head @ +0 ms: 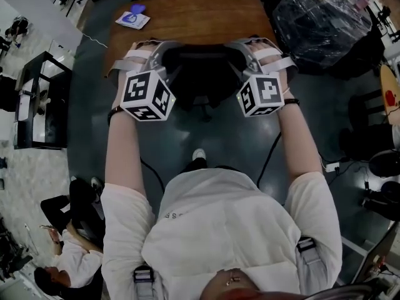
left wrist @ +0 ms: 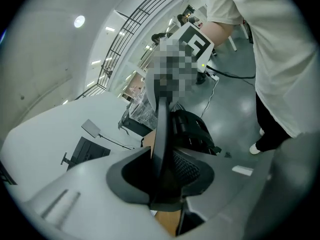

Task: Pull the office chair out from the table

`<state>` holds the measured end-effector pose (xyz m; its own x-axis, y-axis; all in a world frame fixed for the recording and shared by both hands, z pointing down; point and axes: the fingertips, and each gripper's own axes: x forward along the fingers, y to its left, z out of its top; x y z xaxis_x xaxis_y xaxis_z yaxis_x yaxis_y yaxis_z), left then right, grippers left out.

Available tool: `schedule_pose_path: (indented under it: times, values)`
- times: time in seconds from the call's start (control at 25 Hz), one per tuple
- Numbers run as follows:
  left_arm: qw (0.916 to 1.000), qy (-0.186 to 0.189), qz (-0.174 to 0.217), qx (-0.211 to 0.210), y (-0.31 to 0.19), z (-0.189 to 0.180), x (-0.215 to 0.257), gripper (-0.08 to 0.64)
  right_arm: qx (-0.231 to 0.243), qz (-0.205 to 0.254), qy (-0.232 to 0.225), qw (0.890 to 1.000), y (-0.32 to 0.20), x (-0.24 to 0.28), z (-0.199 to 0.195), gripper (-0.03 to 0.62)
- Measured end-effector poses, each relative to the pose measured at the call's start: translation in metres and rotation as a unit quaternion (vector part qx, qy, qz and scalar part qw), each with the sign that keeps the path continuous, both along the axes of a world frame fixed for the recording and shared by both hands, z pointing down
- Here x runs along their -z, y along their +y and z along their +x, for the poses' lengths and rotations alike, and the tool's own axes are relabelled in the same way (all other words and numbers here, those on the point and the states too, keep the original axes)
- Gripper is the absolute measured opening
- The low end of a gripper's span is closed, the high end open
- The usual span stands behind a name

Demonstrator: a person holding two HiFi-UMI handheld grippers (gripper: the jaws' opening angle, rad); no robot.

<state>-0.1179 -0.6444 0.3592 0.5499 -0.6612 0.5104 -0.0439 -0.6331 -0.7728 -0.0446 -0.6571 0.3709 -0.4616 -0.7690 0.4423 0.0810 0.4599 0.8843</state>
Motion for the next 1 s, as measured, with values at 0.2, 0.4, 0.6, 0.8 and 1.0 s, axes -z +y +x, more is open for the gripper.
schedule_pose_path:
  times: [0.2, 0.4, 0.6, 0.8, 1.0]
  values:
    - [0.9999, 0.009, -0.012, 0.008, 0.027, 0.004, -0.002, 0.13, 0.008, -0.004, -0.001, 1.0, 0.026, -0.002, 0.004, 0.055]
    - [0.9991, 0.022, -0.026, 0.023, 0.048, 0.008, 0.0, 0.138, 0.019, -0.005, -0.013, 1.0, 0.047, 0.0, 0.007, 0.055]
    - [0.9983, 0.031, -0.029, 0.039, 0.072, 0.008, -0.001, 0.143, 0.023, 0.005, -0.013, 1.0, 0.072, -0.001, 0.006, 0.055]
    - [0.9981, 0.031, -0.028, 0.046, 0.093, 0.009, -0.002, 0.146, 0.023, 0.0, -0.013, 1.0, 0.093, -0.002, 0.007, 0.055]
    - [0.9984, 0.023, -0.027, 0.044, 0.119, 0.009, -0.003, 0.143, 0.021, 0.0, -0.011, 1.0, 0.118, -0.003, 0.007, 0.055]
